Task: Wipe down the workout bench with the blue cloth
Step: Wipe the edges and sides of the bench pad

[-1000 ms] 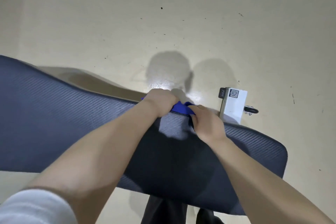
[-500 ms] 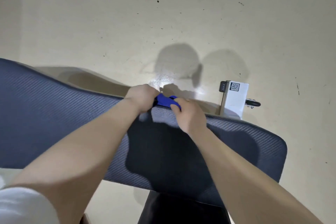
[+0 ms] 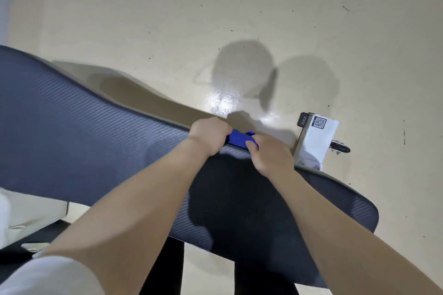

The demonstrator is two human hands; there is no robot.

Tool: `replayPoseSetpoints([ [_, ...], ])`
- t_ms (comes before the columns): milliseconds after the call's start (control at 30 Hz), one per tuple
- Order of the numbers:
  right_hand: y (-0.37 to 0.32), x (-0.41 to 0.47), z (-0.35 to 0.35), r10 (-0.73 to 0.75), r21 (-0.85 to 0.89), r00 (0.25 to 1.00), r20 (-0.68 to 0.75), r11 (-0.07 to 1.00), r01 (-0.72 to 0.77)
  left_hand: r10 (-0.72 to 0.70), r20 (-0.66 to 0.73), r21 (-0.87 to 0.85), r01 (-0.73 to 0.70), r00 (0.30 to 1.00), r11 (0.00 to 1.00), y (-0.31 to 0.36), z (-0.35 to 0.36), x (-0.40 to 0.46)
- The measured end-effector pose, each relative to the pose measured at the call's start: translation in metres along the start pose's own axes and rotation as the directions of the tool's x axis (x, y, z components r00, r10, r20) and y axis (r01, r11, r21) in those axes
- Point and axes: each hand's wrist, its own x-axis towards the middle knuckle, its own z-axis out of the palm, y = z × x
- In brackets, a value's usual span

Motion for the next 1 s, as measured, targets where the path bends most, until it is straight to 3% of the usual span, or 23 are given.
replayPoseSetpoints([
  [233, -0.113, 0.028, 0.04, -0.166, 0.058, 0.985, -0.056, 0.984, 0.169, -0.194, -0.007, 0.091, 0.194, 0.981, 0.977, -0.113, -0.016, -0.009],
  [333, -0.118, 0.027, 0.05, -0.152, 0.008, 0.972, -0.18, 0.988, 0.156, -0.138, 0.014, -0.023, 0.138, 0.99, 0.99, -0.133, -0.006, -0.004],
  [467, -0.103, 0.025, 0.042, -0.062, -0.041, 0.984, -0.17, 0.998, 0.055, 0.012, 0.01, -0.189, -0.01, 1.0, 0.982, -0.14, 0.0, 0.003],
  [567, -0.126, 0.029, 0.045, 0.067, -0.047, 0.982, -0.174, 0.996, -0.076, 0.038, 0.027, -0.131, -0.035, 0.999, 0.991, -0.148, -0.008, -0.001],
  [667, -0.175, 0.041, 0.057, 0.201, 0.235, 0.973, -0.109, 0.957, -0.172, 0.072, -0.049, -0.011, -0.073, 0.996, 0.997, -0.189, -0.015, -0.012],
  [733, -0.218, 0.057, 0.068, 0.176, 0.306, 0.982, -0.069, 0.941, -0.147, 0.043, -0.086, 0.055, -0.038, 0.995, 0.998, -0.234, -0.021, -0.022],
  [867, -0.303, 0.076, 0.092, 0.058, 0.205, 0.987, -0.153, 0.978, -0.026, 0.038, -0.212, 0.113, -0.014, 0.977, 0.994, -0.308, -0.033, -0.04],
  [1000, -0.306, 0.072, 0.091, 0.013, 0.228, 0.99, -0.141, 0.973, 0.02, -0.008, -0.214, 0.154, 0.042, 0.977, 0.987, -0.319, -0.033, -0.044],
])
